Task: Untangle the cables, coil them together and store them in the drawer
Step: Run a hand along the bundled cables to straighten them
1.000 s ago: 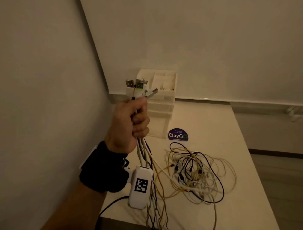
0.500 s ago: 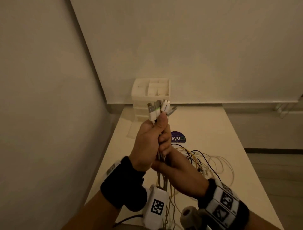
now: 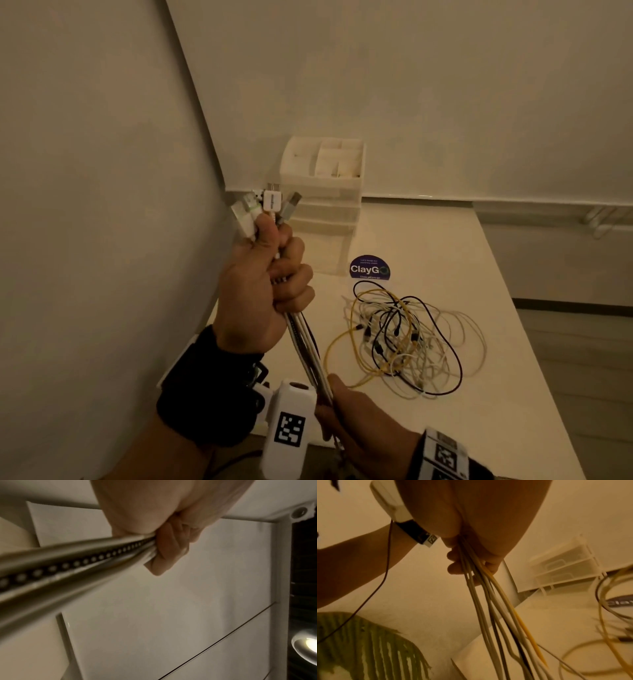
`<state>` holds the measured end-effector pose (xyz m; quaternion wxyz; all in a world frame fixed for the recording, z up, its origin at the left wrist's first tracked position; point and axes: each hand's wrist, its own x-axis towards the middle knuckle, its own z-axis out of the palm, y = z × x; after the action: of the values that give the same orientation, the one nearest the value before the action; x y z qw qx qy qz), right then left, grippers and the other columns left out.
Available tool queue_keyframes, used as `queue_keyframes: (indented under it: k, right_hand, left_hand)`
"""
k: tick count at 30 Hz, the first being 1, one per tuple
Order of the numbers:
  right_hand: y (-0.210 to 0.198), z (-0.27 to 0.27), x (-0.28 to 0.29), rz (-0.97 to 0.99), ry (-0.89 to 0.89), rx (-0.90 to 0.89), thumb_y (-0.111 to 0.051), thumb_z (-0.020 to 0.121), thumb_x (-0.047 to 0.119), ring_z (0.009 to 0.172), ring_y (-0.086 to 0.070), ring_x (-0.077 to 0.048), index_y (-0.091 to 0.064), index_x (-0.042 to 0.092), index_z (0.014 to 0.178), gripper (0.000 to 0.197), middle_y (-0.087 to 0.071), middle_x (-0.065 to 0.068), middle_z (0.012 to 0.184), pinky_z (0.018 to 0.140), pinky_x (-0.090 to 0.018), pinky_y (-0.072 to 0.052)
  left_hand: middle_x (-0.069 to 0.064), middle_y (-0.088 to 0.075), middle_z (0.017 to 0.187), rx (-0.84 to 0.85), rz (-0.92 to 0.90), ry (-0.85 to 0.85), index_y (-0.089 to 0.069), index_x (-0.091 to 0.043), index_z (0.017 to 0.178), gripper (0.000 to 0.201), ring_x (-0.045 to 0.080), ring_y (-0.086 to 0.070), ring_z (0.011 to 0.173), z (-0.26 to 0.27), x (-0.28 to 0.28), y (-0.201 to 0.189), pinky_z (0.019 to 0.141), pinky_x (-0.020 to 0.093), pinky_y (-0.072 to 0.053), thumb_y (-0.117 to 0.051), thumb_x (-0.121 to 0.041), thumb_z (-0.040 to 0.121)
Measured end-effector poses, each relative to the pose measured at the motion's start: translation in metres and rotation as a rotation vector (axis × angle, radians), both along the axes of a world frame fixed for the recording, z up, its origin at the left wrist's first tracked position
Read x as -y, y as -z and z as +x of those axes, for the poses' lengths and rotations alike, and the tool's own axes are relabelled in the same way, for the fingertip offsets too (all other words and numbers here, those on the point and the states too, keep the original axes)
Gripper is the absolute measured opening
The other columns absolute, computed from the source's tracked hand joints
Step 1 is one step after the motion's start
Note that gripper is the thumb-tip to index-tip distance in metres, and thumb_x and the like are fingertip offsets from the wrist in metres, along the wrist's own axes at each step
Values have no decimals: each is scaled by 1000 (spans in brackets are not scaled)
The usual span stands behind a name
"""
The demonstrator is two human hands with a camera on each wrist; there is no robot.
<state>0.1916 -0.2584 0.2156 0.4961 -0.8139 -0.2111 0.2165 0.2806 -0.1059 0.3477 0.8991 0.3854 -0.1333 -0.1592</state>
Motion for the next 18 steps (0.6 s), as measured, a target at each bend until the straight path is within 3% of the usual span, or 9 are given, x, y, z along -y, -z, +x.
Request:
queue_keyframes:
  k: [3,6,8,11,13,15,18]
  right_hand:
    - [10,-2,3,29,6,-96,-37,95,35,78,-51,-10,-43,21,99,16,-52,6,86,78,-31,-45]
    - [25,-1,7,17,-1,-182,-36,92,37,80,-47,-13,-42,13,102,27,-49,8,87,80,-30,-42]
    - [36,-2,8,-8,1,-202,-36,90,40,79,-46,-15,-40,17,100,26,-50,3,87,78,-33,-41]
    - [51,-3,9,-83,-27,-150,-29,90,54,76,-48,-17,-41,11,116,52,-52,-4,89,75,-39,-43]
    - [56,-4,8,-142,-63,-137,-29,90,51,78,-49,-19,-40,7,123,56,-52,-6,91,76,-41,-44]
    - [59,-5,10,-163,-97,-152,-30,90,49,80,-50,-18,-40,7,125,56,-52,-6,91,80,-41,-45]
    - [52,2,18,-146,-176,-174,-37,96,39,80,-51,-12,-43,18,118,31,-53,3,93,86,-41,-46]
  left_hand:
    - [-5,-27,59,-19,-140,146,-41,-15,81,32,7,-15,42,-6,-3,4,40,22,-13,-58,-41,87]
    - [-2,-24,67,19,-208,239,-42,-11,91,32,9,-16,46,-6,-4,1,43,26,-14,-58,-37,85]
    - [-2,-26,68,40,-199,246,-43,-10,95,33,9,-18,47,-5,-4,0,44,26,-16,-55,-40,88]
    - [-2,-34,68,20,-158,203,-45,-11,93,36,9,-20,47,-5,0,9,45,25,-19,-52,-46,91]
    - [-3,-36,66,-4,-107,161,-46,-13,87,37,9,-21,47,-5,2,17,44,24,-21,-58,-48,88]
    - [-4,-36,64,-25,-60,128,-47,-15,83,38,8,-21,46,-4,2,21,42,23,-22,-65,-49,84]
    - [-5,-36,60,-37,-27,88,-47,-15,81,41,6,-26,42,-5,-2,23,40,20,-26,-71,-48,80]
